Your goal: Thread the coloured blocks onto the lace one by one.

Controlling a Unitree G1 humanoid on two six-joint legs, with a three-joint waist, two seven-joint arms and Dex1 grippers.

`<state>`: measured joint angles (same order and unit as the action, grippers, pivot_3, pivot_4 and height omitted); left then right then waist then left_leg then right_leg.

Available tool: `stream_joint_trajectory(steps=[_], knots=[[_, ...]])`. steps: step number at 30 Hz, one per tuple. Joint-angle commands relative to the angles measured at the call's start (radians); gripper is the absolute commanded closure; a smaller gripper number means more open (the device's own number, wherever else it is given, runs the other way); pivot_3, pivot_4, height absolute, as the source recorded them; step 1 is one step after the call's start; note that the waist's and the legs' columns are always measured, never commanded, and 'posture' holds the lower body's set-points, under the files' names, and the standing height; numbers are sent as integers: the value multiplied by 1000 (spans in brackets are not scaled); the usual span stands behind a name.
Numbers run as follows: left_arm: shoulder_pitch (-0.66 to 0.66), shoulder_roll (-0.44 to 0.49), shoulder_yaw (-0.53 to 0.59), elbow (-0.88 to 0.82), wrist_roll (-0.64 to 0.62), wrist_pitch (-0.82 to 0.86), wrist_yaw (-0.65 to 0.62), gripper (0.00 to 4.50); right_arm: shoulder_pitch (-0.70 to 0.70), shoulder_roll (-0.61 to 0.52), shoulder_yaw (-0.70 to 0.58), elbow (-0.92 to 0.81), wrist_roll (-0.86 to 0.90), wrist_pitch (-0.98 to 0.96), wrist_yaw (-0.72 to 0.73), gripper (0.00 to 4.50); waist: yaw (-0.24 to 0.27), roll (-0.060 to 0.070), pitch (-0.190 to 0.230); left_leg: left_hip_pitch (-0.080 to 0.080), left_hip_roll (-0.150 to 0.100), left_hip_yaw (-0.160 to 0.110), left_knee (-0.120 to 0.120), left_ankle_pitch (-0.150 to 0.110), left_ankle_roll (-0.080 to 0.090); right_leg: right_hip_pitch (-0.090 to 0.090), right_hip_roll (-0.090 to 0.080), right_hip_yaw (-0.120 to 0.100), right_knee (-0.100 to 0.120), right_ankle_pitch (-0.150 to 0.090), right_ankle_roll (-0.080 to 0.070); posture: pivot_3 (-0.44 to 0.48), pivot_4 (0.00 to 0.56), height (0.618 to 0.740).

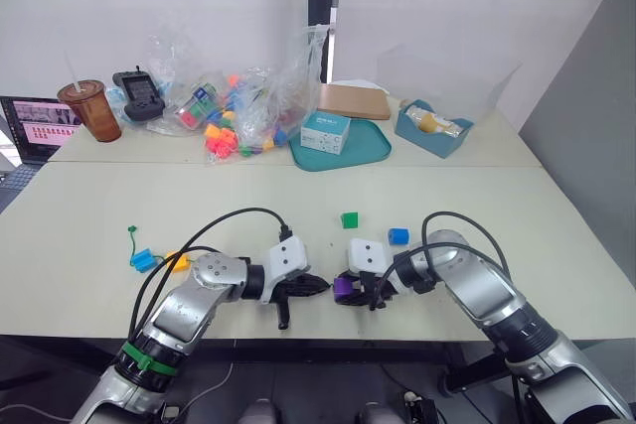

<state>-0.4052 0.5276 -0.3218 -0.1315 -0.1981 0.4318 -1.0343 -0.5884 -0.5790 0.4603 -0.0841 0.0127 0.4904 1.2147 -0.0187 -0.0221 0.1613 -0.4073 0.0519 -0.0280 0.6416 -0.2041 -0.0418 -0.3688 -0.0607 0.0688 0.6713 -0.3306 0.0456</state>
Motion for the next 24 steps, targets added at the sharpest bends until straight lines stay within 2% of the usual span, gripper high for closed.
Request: stream_joint_trajectory(steps=[1, 7, 8, 11, 13, 15, 19, 20, 24], knots=[[-18, -15, -13, -3, -2, -10, -8, 4487, 13, -10, 27, 9, -21, 14, -7, 3299, 2, 0, 0, 0, 0, 0, 0, 0, 0, 0, 0, 0, 0, 0, 0, 0, 150, 740], [-18, -23, -6, -5, -7, 21, 11, 4487, 12, -8, 27, 7, -24, 26, -17, 3299, 3, 0, 0, 0, 0, 0, 0, 0, 0, 0, 0, 0, 0, 0, 0, 0, 150, 740], [-17, -25, 3, -9, -20, 38, 10, 3935, 12, -7, 27, 7, -26, 28, -20, 3299, 3, 0, 0, 0, 0, 0, 0, 0, 0, 0, 0, 0, 0, 0, 0, 0, 150, 740], [-14, -16, 23, -34, -45, 61, 0, 3013, 15, 2, 21, 4, -20, 42, -33, 3299, 1, 0, 0, 0, 0, 0, 0, 0, 0, 0, 0, 0, 0, 0, 0, 0, 150, 740], [-5, -4, 28, -57, -58, 63, -16, 2373, 16, 4, 13, 0, -12, 59, -37, 2230, 1, 0, 0, 0, 0, 0, 0, 0, 0, 0, 0, 0, 0, 0, 0, 0, 150, 740], [4, 0, 38, -66, -60, 54, -6, 1607, 21, -1, -6, -18, 10, 70, -32, 1461, 2, 0, 0, 0, 0, 0, 0, 0, 0, 0, 0, 0, 0, 0, 0, 0, 150, 740], [12, 11, 36, -70, -49, 38, -4, 390, 27, -25, -42, -65, 39, 93, -27, 228, 4, 0, 0, -1, 0, 0, 0, 0, 0, 0, 0, 0, -1, 0, 0, 0, 150, 740], [6, 6, 26, -62, -46, 42, -7, 98, 30, -41, -66, -86, 48, 99, -26, 0, 4, 0, 0, -2, 0, 0, 0, 0, 0, -1, 0, 0, -1, 0, 0, 0, 150, 740], [-32, -29, -26, -3, 5, 3, 7, 40, 49, -111, -134, -152, 98, 113, -12, 0, 14, 0, 0, -4, -1, 0, 1, 0, 0, -1, -1, -1, -2, 0, 0, 0, 150, 740]])
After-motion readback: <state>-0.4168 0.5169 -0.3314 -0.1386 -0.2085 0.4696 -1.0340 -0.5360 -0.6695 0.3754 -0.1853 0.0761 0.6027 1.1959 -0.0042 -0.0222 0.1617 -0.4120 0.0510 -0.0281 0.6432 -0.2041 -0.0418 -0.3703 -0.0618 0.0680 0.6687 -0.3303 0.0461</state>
